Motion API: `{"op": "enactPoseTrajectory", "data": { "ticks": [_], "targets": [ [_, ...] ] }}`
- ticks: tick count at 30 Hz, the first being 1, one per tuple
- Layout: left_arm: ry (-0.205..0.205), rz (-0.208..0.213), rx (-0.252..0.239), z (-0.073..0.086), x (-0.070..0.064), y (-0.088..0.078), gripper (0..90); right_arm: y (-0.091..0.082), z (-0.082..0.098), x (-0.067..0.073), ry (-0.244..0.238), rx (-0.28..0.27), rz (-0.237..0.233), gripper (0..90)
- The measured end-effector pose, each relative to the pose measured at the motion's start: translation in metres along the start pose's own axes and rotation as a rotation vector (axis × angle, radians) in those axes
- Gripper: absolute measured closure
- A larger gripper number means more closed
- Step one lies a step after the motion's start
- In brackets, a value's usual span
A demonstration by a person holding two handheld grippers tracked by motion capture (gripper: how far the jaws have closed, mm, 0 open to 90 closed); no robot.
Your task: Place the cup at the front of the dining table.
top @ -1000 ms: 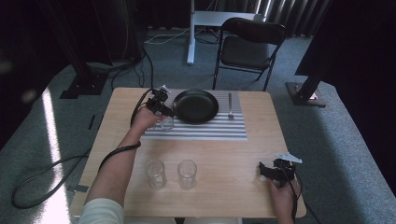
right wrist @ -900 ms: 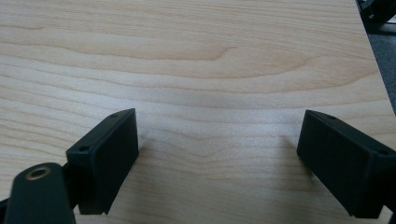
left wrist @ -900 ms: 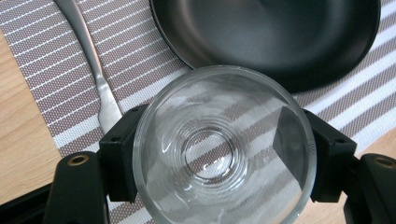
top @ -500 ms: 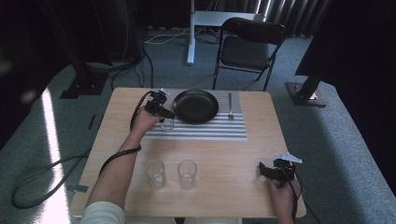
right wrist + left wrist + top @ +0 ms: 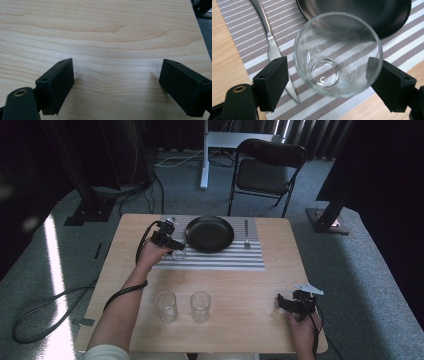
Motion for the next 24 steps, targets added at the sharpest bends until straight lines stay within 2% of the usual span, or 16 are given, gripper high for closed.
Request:
{"op": "enactPoseTrajectory", "data": {
  "ticks": [13,20,24],
  "targets": [
    [0.003,-0.002,0.001,0.020,0.000,-0.011,18.5,0.000,0.000,0.000,0.000,0.000,0.000,12.1],
    [-0.007,-0.046,0.003,0.029,0.001,-0.019,18.5,0.000,0.000,0.000,0.000,0.000,0.000,12.1],
    [-0.026,-0.047,-0.001,0.037,0.001,-0.022,18.4,0.000,0.000,0.000,0.000,0.000,0.000,12.1]
  ]
}}
Point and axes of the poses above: each handheld gripper's, and its own axes: y roughly forward along the jaws, z roughly out of its underside, x roughly to its left, the point moved 7 cm from there along y, roughly forward along the jaws, and after that the axes turned 4 degrees about -x, right-handed, at the moved point
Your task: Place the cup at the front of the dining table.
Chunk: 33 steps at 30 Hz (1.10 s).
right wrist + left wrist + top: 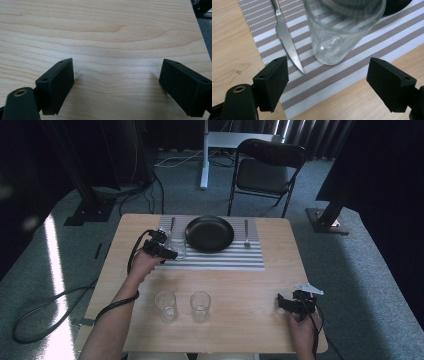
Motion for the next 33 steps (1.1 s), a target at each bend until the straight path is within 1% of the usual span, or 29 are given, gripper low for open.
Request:
{"op": "enactPoseTrajectory", "data": {
  "ticks": [2,3,4,6,8,9,10,11,12,13,14,16,18,19,20,22,25,28,33],
  "targets": [
    [-0.014,-0.006,0.000,0.004,0.001,-0.001,17.9,0.000,0.000,0.000,0.000,0.000,0.000,12.1],
    [-0.014,-0.006,0.000,0.004,0.001,-0.001,11.3,0.000,0.000,0.000,0.000,0.000,0.000,12.1],
    [-0.020,-0.005,0.012,0.009,0.002,-0.002,11.3,0.000,0.000,0.000,0.000,0.000,0.000,12.0],
    [-0.021,-0.007,0.006,0.012,0.003,-0.003,10.6,0.000,0.000,0.000,0.000,0.000,0.000,12.1],
    [-0.033,-0.010,0.001,0.015,0.005,-0.006,10.6,0.000,0.000,0.000,0.000,0.000,0.000,12.1],
    [-0.039,-0.001,0.002,0.016,0.005,-0.007,10.6,0.000,0.000,0.000,0.000,0.000,0.000,12.1],
    [-0.046,-0.005,-0.001,0.018,0.005,-0.008,9.3,0.000,0.000,0.000,0.000,0.000,0.000,12.1],
    [-0.045,0.005,0.007,0.020,0.006,-0.008,5.1,0.000,0.000,0.000,0.000,0.000,0.000,12.1],
    [-0.054,0.004,0.010,0.022,0.006,-0.009,2.0,0.000,0.000,0.000,0.000,0.000,0.000,12.1],
    [-0.057,-0.005,0.009,0.024,0.006,-0.009,1.9,0.000,0.000,0.000,0.000,0.000,0.000,12.1],
    [-0.058,0.002,0.005,0.025,0.006,-0.010,1.9,0.000,0.000,0.000,0.000,0.000,0.000,12.1],
    [-0.073,-0.015,-0.002,0.029,0.008,-0.011,1.9,0.000,0.000,0.000,0.000,0.000,0.000,12.0],
    [-0.079,-0.011,-0.007,0.030,0.008,-0.011,1.9,0.000,0.000,0.000,0.000,0.000,0.000,12.0],
    [-0.084,-0.046,-0.015,0.035,0.009,-0.011,1.9,0.000,0.000,0.000,0.000,0.000,0.000,12.1],
    [-0.076,-0.049,-0.018,0.037,0.009,-0.011,1.9,0.000,0.000,0.000,0.000,0.000,0.000,12.0],
    [-0.076,-0.034,-0.002,0.042,0.009,-0.011,1.9,0.000,0.000,0.000,0.000,0.000,0.000,12.1],
    [-0.079,-0.035,-0.008,0.049,0.010,-0.013,1.9,0.000,0.000,0.000,0.001,0.000,0.000,12.1],
    [-0.108,-0.047,-0.004,0.056,0.013,-0.015,1.9,0.000,0.000,0.000,0.000,0.000,0.000,12.1],
    [-0.139,-0.052,-0.043,0.063,0.016,-0.023,1.9,0.000,0.000,0.000,0.000,0.000,0.000,12.1]
  ]
}}
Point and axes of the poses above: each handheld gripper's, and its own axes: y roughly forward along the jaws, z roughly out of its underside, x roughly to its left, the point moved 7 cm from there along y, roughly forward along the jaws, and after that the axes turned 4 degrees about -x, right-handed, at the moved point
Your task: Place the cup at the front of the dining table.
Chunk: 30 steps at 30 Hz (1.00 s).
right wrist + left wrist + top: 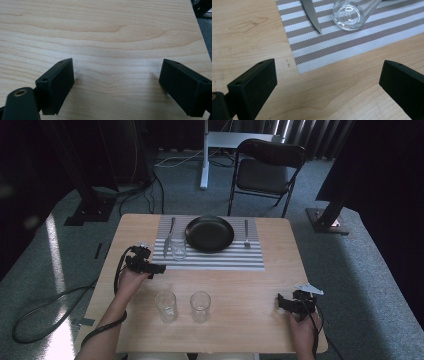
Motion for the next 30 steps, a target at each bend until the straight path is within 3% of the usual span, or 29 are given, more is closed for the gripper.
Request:
{"op": "enactPoseTrajectory", "data": {
  "ticks": [15,30],
  "targets": [
    [-0.005,-0.029,0.026,0.030,0.006,-0.007,1.9,0.000,0.000,0.000,-0.001,0.000,0.000,12.1],
    [-0.021,-0.042,0.010,0.050,0.008,-0.021,1.9,0.000,0.000,0.000,0.000,0.000,0.000,12.1]
  ]
}}
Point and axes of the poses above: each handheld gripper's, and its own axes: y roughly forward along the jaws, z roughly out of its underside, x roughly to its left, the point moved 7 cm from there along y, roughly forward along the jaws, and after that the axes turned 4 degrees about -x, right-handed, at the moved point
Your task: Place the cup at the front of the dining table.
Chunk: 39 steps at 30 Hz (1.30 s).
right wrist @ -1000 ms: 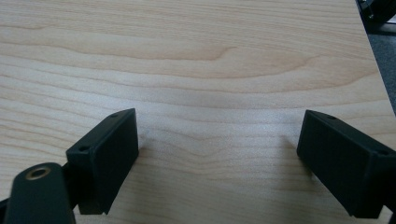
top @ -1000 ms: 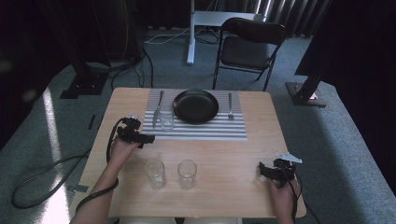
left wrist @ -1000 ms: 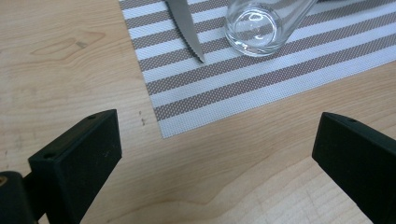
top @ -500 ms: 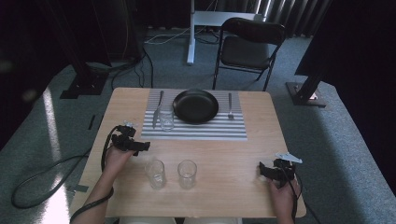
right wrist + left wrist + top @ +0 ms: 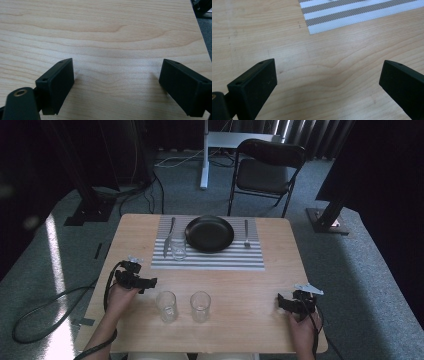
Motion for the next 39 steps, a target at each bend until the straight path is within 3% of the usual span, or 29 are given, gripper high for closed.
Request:
{"op": "enactPoseTrajectory", "data": {
  "ticks": [13,28,33,39],
  "targets": [
    [-0.022,-0.012,0.003,0.026,0.009,-0.011,1.9,0.000,0.000,0.000,0.000,0.000,0.000,12.1],
    [-0.017,-0.049,-0.013,0.055,0.018,-0.027,1.9,0.000,0.000,0.000,0.000,0.000,0.000,12.1],
    [-0.026,-0.071,-0.012,0.073,0.027,-0.030,1.9,0.000,0.000,0.000,0.000,0.000,0.000,12.1],
    [-0.048,-0.091,-0.054,0.086,0.034,-0.035,1.9,0.000,0.000,0.000,0.002,0.000,0.000,12.1]
  ]
}}
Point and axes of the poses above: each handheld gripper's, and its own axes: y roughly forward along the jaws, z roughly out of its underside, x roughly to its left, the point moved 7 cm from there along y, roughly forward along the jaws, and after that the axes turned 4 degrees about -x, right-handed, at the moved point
